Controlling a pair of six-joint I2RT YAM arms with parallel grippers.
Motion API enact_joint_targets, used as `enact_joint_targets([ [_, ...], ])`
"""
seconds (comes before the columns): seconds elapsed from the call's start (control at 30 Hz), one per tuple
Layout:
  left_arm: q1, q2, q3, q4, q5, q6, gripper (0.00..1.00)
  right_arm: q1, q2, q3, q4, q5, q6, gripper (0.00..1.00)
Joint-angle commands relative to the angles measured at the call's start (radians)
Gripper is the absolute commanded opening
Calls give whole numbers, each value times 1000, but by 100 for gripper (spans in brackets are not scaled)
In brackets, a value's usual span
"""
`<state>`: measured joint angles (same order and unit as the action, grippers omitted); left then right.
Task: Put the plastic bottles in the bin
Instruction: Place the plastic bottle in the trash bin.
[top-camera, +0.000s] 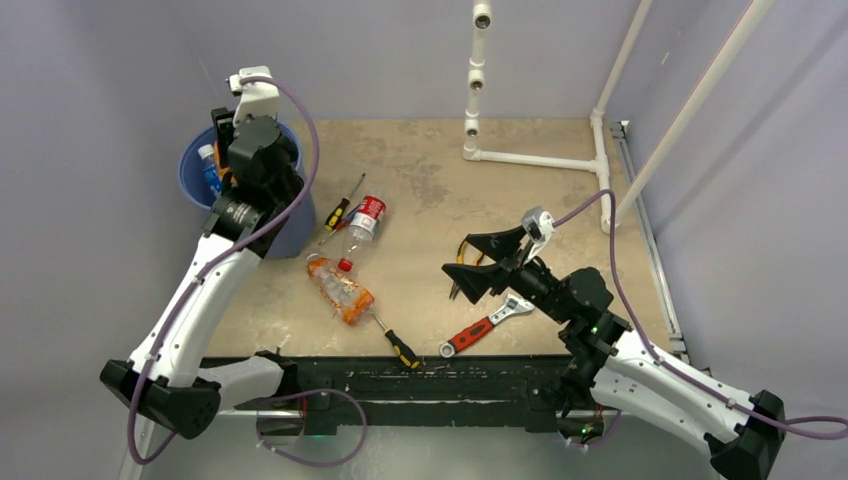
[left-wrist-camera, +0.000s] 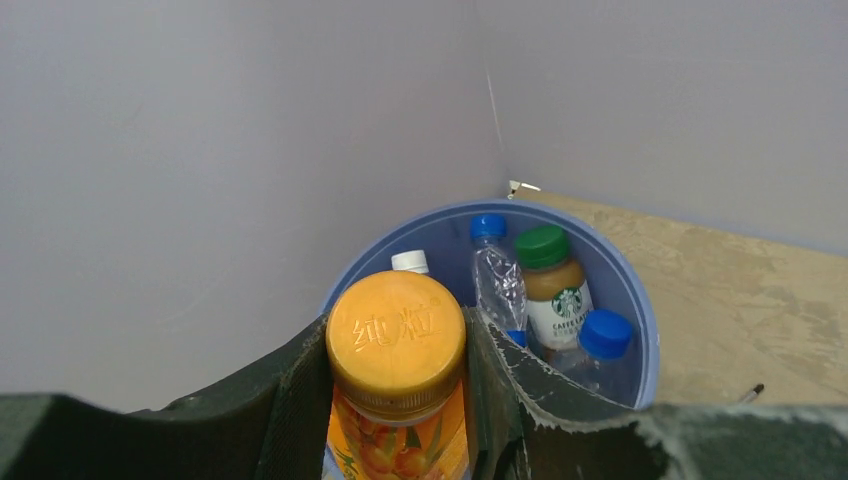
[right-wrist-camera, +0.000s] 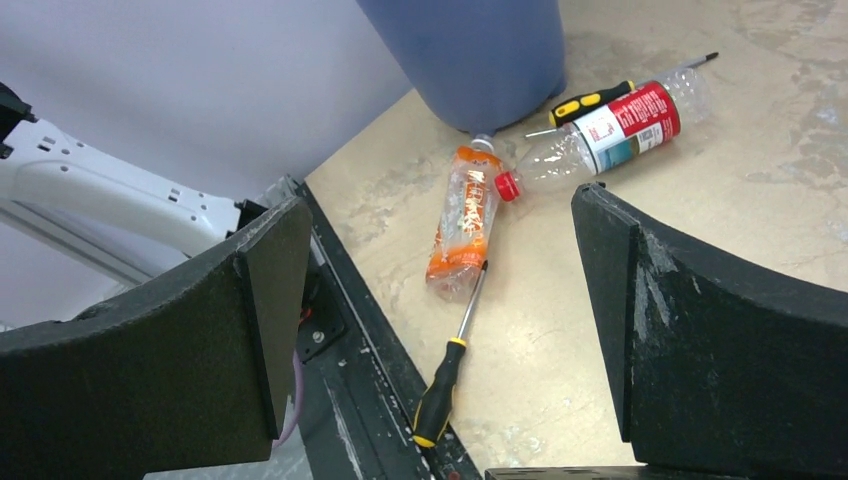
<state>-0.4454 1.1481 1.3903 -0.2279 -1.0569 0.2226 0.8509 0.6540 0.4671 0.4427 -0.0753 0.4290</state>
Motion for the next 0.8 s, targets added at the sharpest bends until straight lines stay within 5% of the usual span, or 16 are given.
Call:
enact_joint_targets([
  [0.0, 124, 34, 48, 97, 67, -78, 0, 4, -24, -13, 55, -29, 18, 99],
  [0.33, 325, 177, -53, -40, 261, -372, 0, 4, -50, -26, 27, -16, -3, 99],
  [0.77, 444, 209, -228, -85, 336, -520, 0, 4, -9, -30, 27, -15, -27, 99],
])
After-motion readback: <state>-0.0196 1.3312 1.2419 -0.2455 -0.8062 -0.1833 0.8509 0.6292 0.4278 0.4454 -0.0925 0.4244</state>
